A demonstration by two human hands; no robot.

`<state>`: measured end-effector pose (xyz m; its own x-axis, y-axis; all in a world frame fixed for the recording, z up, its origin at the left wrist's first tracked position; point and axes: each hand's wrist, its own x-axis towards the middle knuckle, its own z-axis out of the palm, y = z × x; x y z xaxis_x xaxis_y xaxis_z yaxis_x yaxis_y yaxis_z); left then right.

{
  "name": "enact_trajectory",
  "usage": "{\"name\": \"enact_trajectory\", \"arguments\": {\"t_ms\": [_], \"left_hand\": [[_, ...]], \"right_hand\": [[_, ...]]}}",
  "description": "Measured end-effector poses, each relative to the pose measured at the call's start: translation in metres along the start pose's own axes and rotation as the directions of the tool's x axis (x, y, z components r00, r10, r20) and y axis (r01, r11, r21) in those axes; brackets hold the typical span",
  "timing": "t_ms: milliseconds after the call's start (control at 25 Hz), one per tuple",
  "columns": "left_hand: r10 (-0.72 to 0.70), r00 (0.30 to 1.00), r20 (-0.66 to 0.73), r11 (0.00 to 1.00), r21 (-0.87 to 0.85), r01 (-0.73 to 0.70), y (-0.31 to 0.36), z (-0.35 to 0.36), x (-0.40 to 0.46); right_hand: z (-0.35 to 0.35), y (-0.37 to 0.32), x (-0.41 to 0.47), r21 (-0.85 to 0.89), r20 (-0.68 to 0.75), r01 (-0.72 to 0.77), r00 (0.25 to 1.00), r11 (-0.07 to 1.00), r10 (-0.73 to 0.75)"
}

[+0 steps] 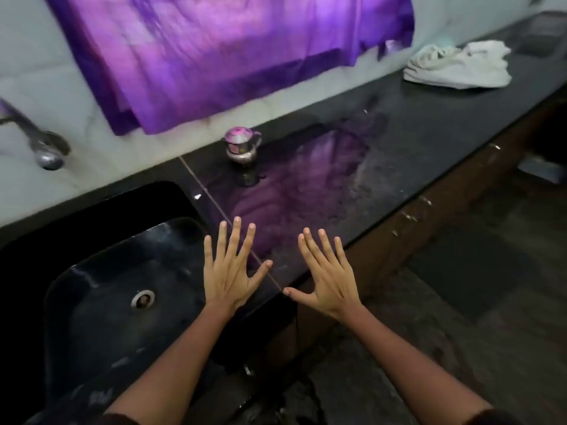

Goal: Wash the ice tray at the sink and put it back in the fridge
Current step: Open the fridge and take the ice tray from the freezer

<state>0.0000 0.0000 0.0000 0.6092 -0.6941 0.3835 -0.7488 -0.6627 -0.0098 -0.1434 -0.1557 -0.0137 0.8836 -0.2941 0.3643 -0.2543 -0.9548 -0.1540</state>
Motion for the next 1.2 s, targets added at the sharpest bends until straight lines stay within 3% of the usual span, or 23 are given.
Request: {"name": "enact_trajectory", "arguments": {"t_ms": [240,520,720,920,1200], "left_hand": [[0.291,0.951,0.104,0.956,-0.063,-0.286,0.109,0.016,-0.024],[0.555,0.797,0.239,0.831,-0.200,-0.518,0.236,0.028,-0.086],[0.719,0.635,0.282,0.695,-0.309,-0.650,0.317,0.032,-0.130],[0.869,0.446,0.212,0.494,-0.397,-0.773,0.406,0.033,-0.160],[0.990,0.138,0.003,0.125,-0.453,-0.883,0.536,0.028,-0.183]], "right_hand": [[-0.007,0.049,-0.110,-0.078,0.087,-0.301,0.948,0.950,0.307],[-0.033,0.084,-0.262,-0.163,0.204,-0.624,0.736,0.764,0.645],[-0.058,0.092,-0.362,-0.226,0.184,-0.794,0.534,0.565,0.825],[-0.091,0.095,-0.441,-0.264,0.081,-0.913,0.299,0.310,0.951],[-0.119,0.104,-0.512,-0.198,-0.150,-0.966,-0.137,-0.165,0.979]]}}
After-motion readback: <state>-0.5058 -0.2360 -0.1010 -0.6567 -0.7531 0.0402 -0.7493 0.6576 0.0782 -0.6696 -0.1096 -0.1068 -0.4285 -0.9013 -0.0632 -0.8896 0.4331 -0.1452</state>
